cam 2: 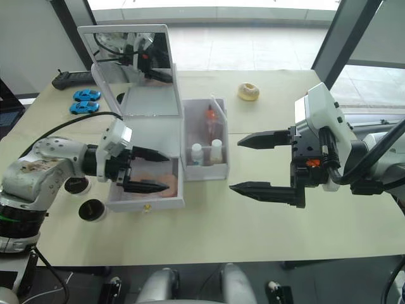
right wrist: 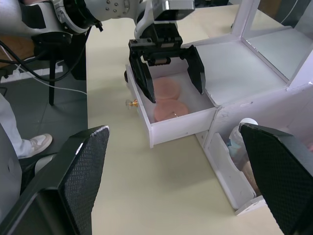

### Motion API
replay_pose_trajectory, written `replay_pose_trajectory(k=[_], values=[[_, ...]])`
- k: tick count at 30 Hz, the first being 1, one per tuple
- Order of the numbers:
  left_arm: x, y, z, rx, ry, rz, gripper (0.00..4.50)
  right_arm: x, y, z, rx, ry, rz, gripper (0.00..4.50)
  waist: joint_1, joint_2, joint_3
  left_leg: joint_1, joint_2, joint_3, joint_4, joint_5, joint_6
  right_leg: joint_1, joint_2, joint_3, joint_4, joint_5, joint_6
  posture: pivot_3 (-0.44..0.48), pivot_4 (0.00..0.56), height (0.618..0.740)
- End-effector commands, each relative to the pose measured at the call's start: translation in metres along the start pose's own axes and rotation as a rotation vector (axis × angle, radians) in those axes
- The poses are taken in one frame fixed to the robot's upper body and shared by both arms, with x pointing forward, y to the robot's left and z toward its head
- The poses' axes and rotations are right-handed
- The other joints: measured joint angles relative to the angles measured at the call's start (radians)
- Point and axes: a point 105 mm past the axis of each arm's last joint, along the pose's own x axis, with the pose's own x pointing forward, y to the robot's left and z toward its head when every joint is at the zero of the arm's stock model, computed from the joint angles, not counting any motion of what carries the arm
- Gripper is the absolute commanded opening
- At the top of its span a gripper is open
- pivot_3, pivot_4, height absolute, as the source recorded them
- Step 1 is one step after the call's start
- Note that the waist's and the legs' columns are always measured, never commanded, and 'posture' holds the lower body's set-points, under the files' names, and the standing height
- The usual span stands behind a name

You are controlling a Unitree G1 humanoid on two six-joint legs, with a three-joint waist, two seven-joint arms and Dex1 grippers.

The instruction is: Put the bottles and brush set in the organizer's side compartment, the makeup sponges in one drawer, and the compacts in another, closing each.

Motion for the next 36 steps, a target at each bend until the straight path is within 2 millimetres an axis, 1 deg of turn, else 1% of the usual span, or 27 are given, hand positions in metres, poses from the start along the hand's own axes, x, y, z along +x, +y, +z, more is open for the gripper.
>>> replay_pose_trajectory(k=[1, 4, 7, 12, 13, 14, 15, 18, 20, 21, 23, 26, 29, 33, 34, 36], values=[[-0.023, -0.011, 0.026, 0.081, -0.057, 0.012, 4.47, -0.004, -0.001, 0.011, -0.053, -0.024, -0.003, 4.50, -0.001, 0.000, 0.000, 0.000, 0.000, 0.000, 0.000, 0.000, 0.000, 0.000, 0.000, 0.000, 0.000, 0.000, 0.000, 0.000, 0.150, 0.740], [-0.039, -0.019, 0.029, 0.050, -0.107, 0.058, 4.47, -0.003, -0.002, 0.014, -0.063, -0.039, 0.021, 4.50, 0.000, 0.001, 0.000, 0.001, 0.000, 0.000, 0.000, 0.000, 0.000, 0.001, 0.000, 0.000, 0.000, 0.000, 0.000, 0.000, 0.150, 0.740], [-0.052, -0.031, 0.023, -0.001, -0.150, 0.129, 4.47, -0.002, -0.005, 0.018, -0.081, -0.047, 0.050, 4.50, -0.003, 0.001, 0.000, 0.001, 0.001, 0.000, 0.000, 0.000, 0.000, 0.001, 0.000, 0.000, 0.000, 0.000, 0.000, 0.000, 0.150, 0.740], [-0.068, -0.083, -0.009, -0.223, -0.145, 0.197, 4.47, 0.003, -0.013, 0.024, -0.109, -0.054, 0.123, 4.50, -0.002, 0.001, 0.001, 0.002, 0.002, 0.001, -0.001, 0.000, 0.000, 0.000, -0.001, 0.000, 0.000, 0.000, -0.001, 0.000, 0.150, 0.740], [-0.072, -0.092, -0.016, -0.271, -0.144, 0.225, 4.09, 0.005, -0.016, 0.024, -0.112, -0.054, 0.140, 4.50, -0.001, 0.002, 0.001, 0.002, 0.002, 0.000, -0.001, 0.000, 0.000, 0.000, -0.001, -0.001, 0.000, 0.000, -0.001, 0.000, 0.150, 0.740], [-0.073, -0.099, -0.024, -0.309, -0.135, 0.252, 3.93, 0.007, -0.018, 0.024, -0.115, -0.054, 0.156, 4.50, 0.000, 0.002, 0.001, 0.003, 0.002, 0.001, -0.001, 0.000, 0.000, 0.000, -0.002, -0.001, 0.000, 0.000, -0.001, 0.000, 0.150, 0.740], [-0.074, -0.105, -0.029, -0.340, -0.131, 0.273, 3.65, 0.009, -0.020, 0.024, -0.118, -0.053, 0.168, 4.50, 0.000, 0.002, 0.001, 0.003, 0.002, 0.001, -0.001, 0.000, 0.000, 0.000, -0.003, -0.001, 0.000, 0.000, -0.001, 0.000, 0.150, 0.740], [-0.075, -0.115, -0.051, -0.451, -0.174, 0.374, 2.67, 0.016, -0.023, 0.026, -0.137, -0.074, 0.224, 4.50, 0.005, 0.002, 0.001, 0.004, 0.001, 0.001, -0.001, 0.000, 0.000, 0.001, -0.004, -0.001, -0.001, 0.000, -0.002, 0.000, 0.150, 0.740], [-0.070, -0.122, -0.065, -0.479, -0.158, 0.423, 2.00, 0.018, -0.021, 0.028, -0.145, -0.090, 0.264, 4.50, 0.003, 0.002, 0.001, 0.004, 0.000, 0.002, -0.001, 0.000, 0.000, 0.000, -0.004, -0.001, -0.001, 0.000, -0.002, 0.000, 0.150, 0.740], [-0.067, -0.123, -0.069, -0.489, -0.166, 0.445, 1.68, 0.019, -0.021, 0.028, -0.147, -0.091, 0.271, 4.50, 0.004, 0.002, 0.001, 0.003, 0.000, 0.002, -0.001, 0.000, 0.000, 0.001, -0.004, -0.001, -0.001, 0.002, -0.007, 0.000, 0.150, 0.740], [-0.062, -0.120, -0.073, -0.490, -0.200, 0.489, 1.01, 0.020, -0.023, 0.029, -0.152, -0.088, 0.268, 4.50, 0.008, 0.002, 0.001, 0.003, 0.000, 0.002, -0.001, 0.000, 0.000, 0.001, -0.004, -0.001, -0.001, 0.003, -0.009, 0.000, 0.150, 0.740], [-0.049, -0.105, -0.082, -0.489, -0.273, 0.585, 0.05, 0.020, -0.022, 0.030, -0.157, -0.089, 0.281, 4.50, 0.007, 0.003, 0.001, 0.003, -0.001, 0.002, 0.000, 0.000, 0.000, 0.002, -0.004, 0.000, -0.002, 0.003, -0.010, 0.000, 0.150, 0.740], [-0.037, -0.091, -0.087, -0.469, -0.297, 0.628, 0.02, 0.017, -0.018, 0.034, -0.167, -0.097, 0.286, 4.50, 0.004, 0.002, 0.000, 0.003, -0.001, 0.002, 0.000, 0.000, 0.000, 0.002, -0.003, 0.000, -0.002, 0.004, -0.009, 0.000, 0.150, 0.740], [-0.034, -0.075, -0.094, -0.434, -0.273, 0.668, 0.02, 0.014, -0.017, 0.036, -0.173, -0.092, 0.264, 4.50, 0.001, 0.002, 0.000, 0.003, -0.001, 0.001, -0.001, 0.000, 0.000, 0.002, -0.002, 0.000, -0.001, 0.004, -0.009, 0.000, 0.150, 0.740], [-0.032, -0.072, -0.094, -0.431, -0.277, 0.661, 0.02, 0.013, -0.016, 0.036, -0.173, -0.093, 0.263, 4.50, 0.001, 0.002, 0.000, 0.003, -0.001, 0.001, -0.001, 0.000, 0.000, 0.002, -0.002, 0.000, -0.001, 0.004, -0.009, 0.000, 0.150, 0.740], [-0.029, -0.058, -0.091, -0.402, -0.293, 0.647, 0.02, 0.011, -0.016, 0.038, -0.177, -0.094, 0.240, 4.50, 0.002, 0.003, 0.000, 0.003, -0.001, 0.001, -0.001, 0.000, 0.000, 0.002, -0.002, 0.000, -0.001, 0.004, -0.009, 0.000, 0.150, 0.740]])
